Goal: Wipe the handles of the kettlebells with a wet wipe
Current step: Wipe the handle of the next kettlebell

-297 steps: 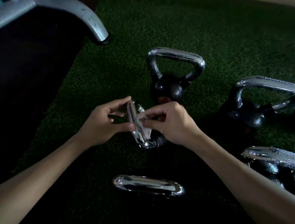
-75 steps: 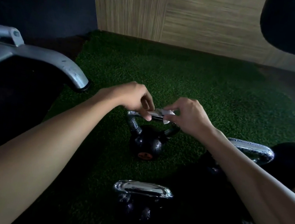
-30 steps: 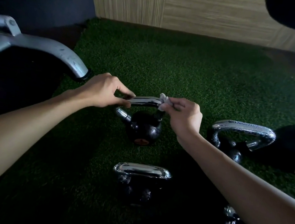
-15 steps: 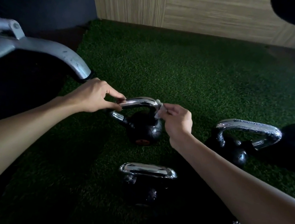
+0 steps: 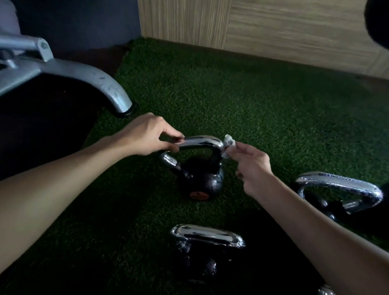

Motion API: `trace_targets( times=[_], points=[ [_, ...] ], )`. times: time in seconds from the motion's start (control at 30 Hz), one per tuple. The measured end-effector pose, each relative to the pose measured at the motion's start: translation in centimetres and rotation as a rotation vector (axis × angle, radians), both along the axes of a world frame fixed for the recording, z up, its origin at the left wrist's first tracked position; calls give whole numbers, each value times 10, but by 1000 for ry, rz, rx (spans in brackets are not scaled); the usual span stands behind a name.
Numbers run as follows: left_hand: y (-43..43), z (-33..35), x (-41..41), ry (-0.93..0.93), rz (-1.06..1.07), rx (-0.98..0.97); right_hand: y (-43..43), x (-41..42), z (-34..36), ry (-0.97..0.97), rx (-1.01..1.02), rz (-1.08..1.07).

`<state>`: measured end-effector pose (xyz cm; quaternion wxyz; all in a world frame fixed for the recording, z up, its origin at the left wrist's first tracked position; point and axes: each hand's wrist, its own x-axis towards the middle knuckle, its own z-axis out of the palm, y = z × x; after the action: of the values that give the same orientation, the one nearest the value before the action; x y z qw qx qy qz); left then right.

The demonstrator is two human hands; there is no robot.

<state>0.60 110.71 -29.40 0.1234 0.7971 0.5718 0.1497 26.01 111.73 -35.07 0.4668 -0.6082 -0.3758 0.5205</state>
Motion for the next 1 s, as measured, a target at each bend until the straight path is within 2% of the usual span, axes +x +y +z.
trace_targets(
  times=[0.1, 0.2, 0.3, 0.43, 0.57, 0.67, 0.83, 0.9, 1.0],
  points=[
    [9, 1, 11, 69, -43, 14, 4, 15, 18, -9, -26, 27],
    [18, 2, 33, 138, -63, 12, 4, 29, 37, 82, -22, 120],
    [24, -1, 61, 98, -30, 25, 2, 37, 46, 82, -34, 183],
    [38, -4, 80, -107, -3, -54, 2, 37, 51, 48, -9, 160],
    [47, 2, 87, -511, -10, -204, 4, 34, 61, 51, -10, 132],
    [45, 6, 90, -610, -46, -206, 8, 29, 64, 62, -29, 125],
    [40, 7, 85, -720, 65, -175, 15, 20, 65, 26, 5, 139],
    [39, 11, 74, -608, 89, -121, 14, 20, 63, -60, 72, 152],
    [27, 12, 57, -355, 98, 143, 11, 27, 52, -517, 221, 253]
  ],
)
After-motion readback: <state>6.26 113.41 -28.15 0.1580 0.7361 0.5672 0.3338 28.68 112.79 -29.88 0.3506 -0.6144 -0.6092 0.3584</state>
